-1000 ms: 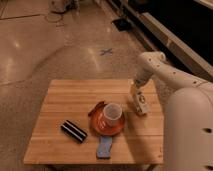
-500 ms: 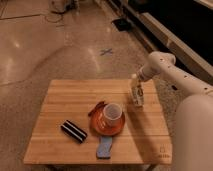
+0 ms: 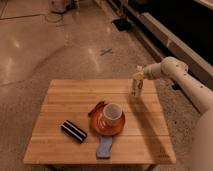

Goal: Stand the bottle upright

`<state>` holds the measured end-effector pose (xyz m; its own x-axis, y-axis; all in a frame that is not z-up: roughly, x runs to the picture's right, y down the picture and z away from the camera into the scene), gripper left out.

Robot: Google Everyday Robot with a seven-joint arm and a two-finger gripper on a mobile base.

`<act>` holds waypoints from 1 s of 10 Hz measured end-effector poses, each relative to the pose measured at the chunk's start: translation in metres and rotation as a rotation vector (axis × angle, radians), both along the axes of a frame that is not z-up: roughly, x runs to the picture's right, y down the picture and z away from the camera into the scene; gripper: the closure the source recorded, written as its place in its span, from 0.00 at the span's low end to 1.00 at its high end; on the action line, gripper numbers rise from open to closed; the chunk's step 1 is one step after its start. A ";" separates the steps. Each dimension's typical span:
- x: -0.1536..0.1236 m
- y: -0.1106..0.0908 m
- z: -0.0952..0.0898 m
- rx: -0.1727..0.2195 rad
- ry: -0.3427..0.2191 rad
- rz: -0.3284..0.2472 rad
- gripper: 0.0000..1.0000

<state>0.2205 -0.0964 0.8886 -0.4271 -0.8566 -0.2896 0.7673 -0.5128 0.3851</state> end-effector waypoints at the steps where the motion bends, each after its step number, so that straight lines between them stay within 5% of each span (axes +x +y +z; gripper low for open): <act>1: 0.004 0.001 -0.002 0.027 -0.012 0.019 1.00; 7: 0.021 0.028 -0.001 0.232 0.046 0.047 0.99; 10: 0.023 0.036 -0.003 0.303 0.087 0.069 0.73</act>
<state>0.2438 -0.0604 0.8853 -0.4054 -0.7645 -0.5011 0.8274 -0.5399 0.1544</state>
